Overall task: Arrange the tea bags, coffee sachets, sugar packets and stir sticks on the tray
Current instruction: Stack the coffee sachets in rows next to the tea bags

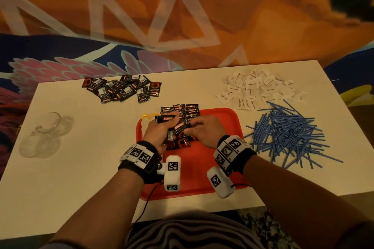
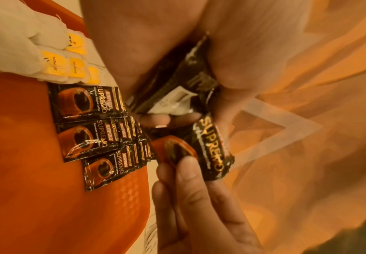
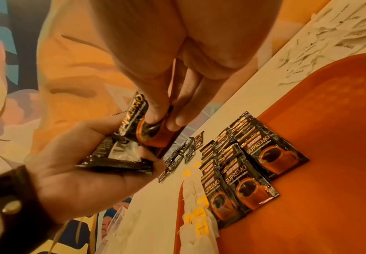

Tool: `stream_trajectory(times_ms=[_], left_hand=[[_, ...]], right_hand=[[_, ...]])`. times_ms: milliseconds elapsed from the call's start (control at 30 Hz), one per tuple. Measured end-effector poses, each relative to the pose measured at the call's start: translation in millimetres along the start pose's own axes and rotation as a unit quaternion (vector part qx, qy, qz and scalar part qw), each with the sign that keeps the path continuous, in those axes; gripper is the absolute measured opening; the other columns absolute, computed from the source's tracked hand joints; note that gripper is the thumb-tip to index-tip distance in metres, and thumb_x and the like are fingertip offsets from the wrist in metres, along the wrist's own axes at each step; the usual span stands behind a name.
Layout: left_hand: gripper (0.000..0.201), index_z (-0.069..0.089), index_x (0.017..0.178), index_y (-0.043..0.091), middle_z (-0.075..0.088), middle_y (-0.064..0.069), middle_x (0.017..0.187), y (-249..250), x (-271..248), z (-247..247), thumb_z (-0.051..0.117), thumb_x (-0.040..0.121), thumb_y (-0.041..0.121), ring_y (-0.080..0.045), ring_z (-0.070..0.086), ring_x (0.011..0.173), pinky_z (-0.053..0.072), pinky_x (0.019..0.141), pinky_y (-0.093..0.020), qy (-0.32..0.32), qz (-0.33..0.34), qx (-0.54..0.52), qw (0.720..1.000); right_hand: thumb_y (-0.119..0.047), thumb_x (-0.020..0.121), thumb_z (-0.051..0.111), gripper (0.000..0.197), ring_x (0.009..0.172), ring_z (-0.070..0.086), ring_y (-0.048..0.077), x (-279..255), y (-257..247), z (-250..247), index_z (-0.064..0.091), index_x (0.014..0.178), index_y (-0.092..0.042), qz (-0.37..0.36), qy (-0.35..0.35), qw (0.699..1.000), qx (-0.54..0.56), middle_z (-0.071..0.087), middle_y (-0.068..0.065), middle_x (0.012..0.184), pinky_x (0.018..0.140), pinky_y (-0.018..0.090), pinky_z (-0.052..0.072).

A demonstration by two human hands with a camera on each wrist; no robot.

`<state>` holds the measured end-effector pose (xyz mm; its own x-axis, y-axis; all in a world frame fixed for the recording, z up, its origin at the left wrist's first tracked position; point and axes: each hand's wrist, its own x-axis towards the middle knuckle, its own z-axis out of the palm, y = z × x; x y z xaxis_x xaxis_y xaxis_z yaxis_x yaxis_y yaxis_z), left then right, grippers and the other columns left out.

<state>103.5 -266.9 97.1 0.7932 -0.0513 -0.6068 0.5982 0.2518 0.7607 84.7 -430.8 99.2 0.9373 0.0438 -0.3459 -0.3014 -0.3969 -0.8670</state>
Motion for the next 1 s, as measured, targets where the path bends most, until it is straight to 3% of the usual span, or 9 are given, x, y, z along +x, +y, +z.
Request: stream_trajectory(times_ms=[67, 167, 333, 467, 567, 700, 833, 1000], left_hand=[[0.025, 0.072, 0.110, 0.009, 0.076, -0.013, 0.102, -2, 1, -1, 0.075, 0.087, 0.018, -0.030, 0.073, 0.093, 0.059, 0.082, -0.047, 0.029, 0.020, 0.008, 0.999], [0.028, 0.072, 0.108, 0.008, 0.077, -0.010, 0.098, -6, 2, -2, 0.078, 0.085, 0.023, -0.027, 0.074, 0.092, 0.059, 0.083, -0.044, 0.037, 0.044, 0.049, 0.997], [0.019, 0.070, 0.108, 0.007, 0.075, -0.015, 0.101, -16, 8, -6, 0.070, 0.090, 0.009, -0.034, 0.072, 0.095, 0.058, 0.077, -0.043, 0.036, 0.005, 0.029, 0.999], [0.011, 0.071, 0.101, 0.017, 0.075, -0.009, 0.099, -28, 16, -11, 0.071, 0.090, 0.020, -0.028, 0.072, 0.092, 0.058, 0.085, -0.049, 0.066, 0.040, 0.115, 0.990], [0.014, 0.067, 0.102, 0.018, 0.073, -0.007, 0.088, -34, 18, -15, 0.068, 0.094, 0.029, -0.021, 0.068, 0.070, 0.059, 0.064, -0.035, 0.103, 0.031, 0.105, 0.989], [0.004, 0.062, 0.099, 0.015, 0.063, -0.006, 0.073, -41, 19, -32, 0.060, 0.099, 0.018, -0.018, 0.060, 0.058, 0.050, 0.049, -0.029, 0.116, -0.051, 0.022, 0.992], [0.003, 0.058, 0.100, 0.011, 0.060, -0.007, 0.069, -45, 14, -47, 0.055, 0.100, 0.012, -0.018, 0.057, 0.054, 0.048, 0.046, -0.027, 0.106, -0.084, -0.008, 0.991], [0.013, 0.059, 0.108, 0.005, 0.061, -0.011, 0.072, -47, 9, -61, 0.057, 0.097, 0.011, -0.021, 0.055, 0.057, 0.044, 0.050, -0.030, 0.115, -0.099, -0.038, 0.988]], right_hand=[[-0.019, 0.079, 0.079, 0.007, 0.072, 0.070, 0.014, 1, 3, -1, 0.073, 0.083, -0.021, -0.006, 0.005, 1.000, -0.007, 0.074, -0.001, 0.078, 0.072, 0.034, 0.059], [-0.019, 0.080, 0.078, 0.006, 0.066, 0.066, 0.007, 4, 8, -2, 0.073, 0.083, -0.019, -0.004, 0.012, 1.000, 0.000, 0.071, -0.004, 0.076, 0.063, 0.024, 0.054], [-0.022, 0.077, 0.081, 0.012, 0.076, 0.068, 0.006, 7, 19, 2, 0.075, 0.085, -0.016, -0.017, -0.042, 0.999, -0.027, 0.073, -0.005, 0.082, 0.074, 0.027, 0.055], [-0.024, 0.077, 0.081, 0.018, 0.081, 0.068, 0.010, 13, 34, 12, 0.076, 0.091, -0.014, 0.012, -0.042, 0.999, -0.032, 0.074, 0.000, 0.089, 0.072, 0.026, 0.053], [-0.028, 0.083, 0.074, 0.020, 0.085, 0.064, 0.008, 20, 51, 8, 0.074, 0.099, -0.017, 0.061, -0.009, 0.995, -0.074, 0.071, -0.004, 0.095, 0.065, 0.015, 0.044], [-0.031, 0.089, 0.067, 0.020, 0.086, 0.058, 0.007, 35, 80, -6, 0.069, 0.104, -0.018, 0.127, 0.029, 0.977, -0.170, 0.066, -0.007, 0.099, 0.059, 0.012, 0.036], [-0.034, 0.088, 0.068, 0.016, 0.078, 0.053, 0.006, 46, 100, -13, 0.058, 0.095, -0.023, 0.187, 0.016, 0.958, -0.216, 0.060, -0.006, 0.097, 0.055, 0.015, 0.033], [-0.033, 0.088, 0.068, 0.022, 0.090, 0.059, 0.013, 56, 107, -4, 0.063, 0.106, -0.021, 0.201, -0.018, 0.959, -0.198, 0.061, -0.005, 0.101, 0.076, 0.024, 0.048]])
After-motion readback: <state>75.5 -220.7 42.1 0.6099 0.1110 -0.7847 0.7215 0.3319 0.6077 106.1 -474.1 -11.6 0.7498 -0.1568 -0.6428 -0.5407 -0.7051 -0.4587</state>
